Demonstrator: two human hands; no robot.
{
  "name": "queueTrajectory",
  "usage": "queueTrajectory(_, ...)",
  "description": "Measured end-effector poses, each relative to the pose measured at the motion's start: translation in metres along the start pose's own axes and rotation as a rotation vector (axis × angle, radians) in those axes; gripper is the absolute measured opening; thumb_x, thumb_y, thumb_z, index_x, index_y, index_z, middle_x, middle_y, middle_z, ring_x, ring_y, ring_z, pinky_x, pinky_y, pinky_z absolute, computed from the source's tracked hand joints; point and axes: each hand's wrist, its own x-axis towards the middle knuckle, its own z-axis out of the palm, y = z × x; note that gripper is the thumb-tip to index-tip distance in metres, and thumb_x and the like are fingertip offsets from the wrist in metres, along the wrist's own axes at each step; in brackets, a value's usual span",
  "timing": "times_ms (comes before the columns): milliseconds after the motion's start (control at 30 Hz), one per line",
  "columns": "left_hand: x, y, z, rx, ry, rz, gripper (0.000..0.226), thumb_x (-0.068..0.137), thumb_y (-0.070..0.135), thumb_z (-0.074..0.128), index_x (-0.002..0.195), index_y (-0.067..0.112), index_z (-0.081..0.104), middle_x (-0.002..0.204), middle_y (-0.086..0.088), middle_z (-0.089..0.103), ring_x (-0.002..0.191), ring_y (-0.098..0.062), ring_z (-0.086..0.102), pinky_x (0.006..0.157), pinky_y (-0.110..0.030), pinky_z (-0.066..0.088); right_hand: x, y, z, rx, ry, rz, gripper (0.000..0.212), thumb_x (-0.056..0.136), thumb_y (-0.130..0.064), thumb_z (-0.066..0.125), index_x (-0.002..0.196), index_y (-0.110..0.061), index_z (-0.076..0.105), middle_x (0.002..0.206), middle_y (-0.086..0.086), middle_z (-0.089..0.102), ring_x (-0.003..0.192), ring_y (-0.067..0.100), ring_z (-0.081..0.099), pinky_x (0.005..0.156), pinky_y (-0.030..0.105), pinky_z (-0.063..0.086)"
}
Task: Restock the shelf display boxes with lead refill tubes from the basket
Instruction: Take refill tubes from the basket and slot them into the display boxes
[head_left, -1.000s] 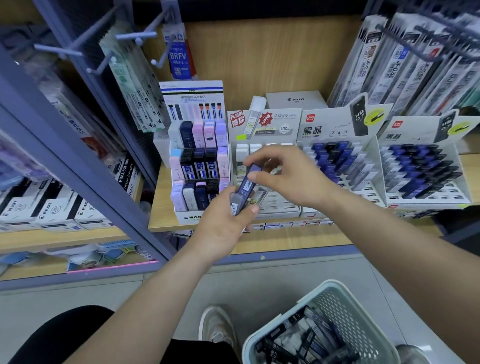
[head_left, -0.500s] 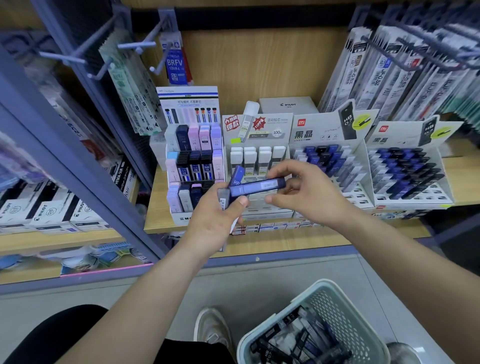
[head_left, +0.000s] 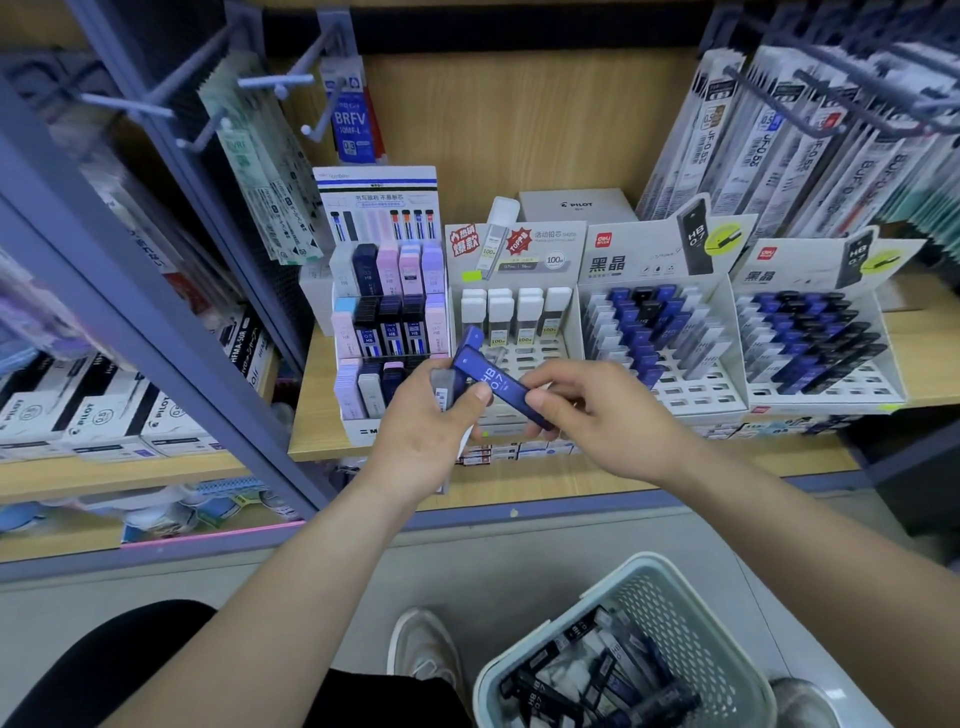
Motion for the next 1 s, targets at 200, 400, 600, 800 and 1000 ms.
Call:
queueTrajectory(200, -0.002, 0.001, 0.001, 0.022, -0.015, 0.030, 0.012, 0.097, 0.023, 0.065, 0.107, 0.027, 0.060, 0.088, 0.003, 0.067, 0.062, -0.002, 0.061, 0.065, -0.030, 0.055, -0.003, -0.009, 0.009, 0.272, -0.093, 0.027, 0.067, 0.094, -0.002, 0.063, 0.143, -0.039, 0.038, 0.088, 0.001, 0.064, 0.070, 0.025, 0.074, 0.071, 0.039, 0.061)
queueTrajectory(400, -0.003, 0.001, 0.001, 0.092, -0.078, 0.029, 0.018, 0.097, 0.023, 0.064, 0.114, 0.023, 0.060, 0.090, 0.002, 0.066, 0.064, -0.008, 0.061, 0.076, -0.039, 0.054, -0.002, -0.009, 0.009, 0.294, -0.080, 0.039, 0.061, 0.091, -0.001, 0.067, 0.135, -0.036, 0.042, 0.088, 0.009, 0.062, 0.069, 0.032, 0.073, 0.067, 0.043, 0.063)
queueTrajectory(600, -0.002, -0.004, 0.000, 0.132, -0.138, 0.013, 0.016, 0.097, 0.022, 0.064, 0.111, 0.026, 0.059, 0.095, -0.009, 0.071, 0.060, -0.007, 0.058, 0.074, -0.034, 0.054, 0.002, 0.005, -0.017, 0.351, 0.238, 0.068, 0.039, 0.088, -0.002, 0.072, 0.109, -0.031, 0.054, 0.097, 0.015, 0.066, 0.071, 0.034, 0.070, 0.058, 0.036, 0.059)
queueTrajectory(800, -0.003, -0.001, 0.010, 0.199, -0.179, 0.003, 0.015, 0.097, 0.026, 0.064, 0.112, 0.027, 0.060, 0.084, 0.001, 0.065, 0.061, -0.004, 0.058, 0.062, -0.025, 0.049, -0.011, 0.017, -0.067, 0.340, 0.406, 0.060, 0.025, 0.089, -0.002, 0.071, 0.103, -0.019, 0.059, 0.074, 0.014, 0.068, 0.065, 0.025, 0.063, 0.060, 0.035, 0.060)
queueTrajectory(1000, -0.006, 0.014, 0.035, 0.228, -0.203, 0.020, 0.020, 0.097, 0.025, 0.064, 0.115, 0.019, 0.058, 0.075, 0.004, 0.059, 0.048, 0.002, 0.051, 0.040, -0.010, 0.034, -0.032, 0.037, -0.125, 0.127, 0.473, 0.064, 0.022, 0.092, -0.007, 0.069, 0.095, -0.026, 0.060, 0.082, 0.008, 0.064, 0.065, 0.019, 0.063, 0.062, 0.039, 0.060)
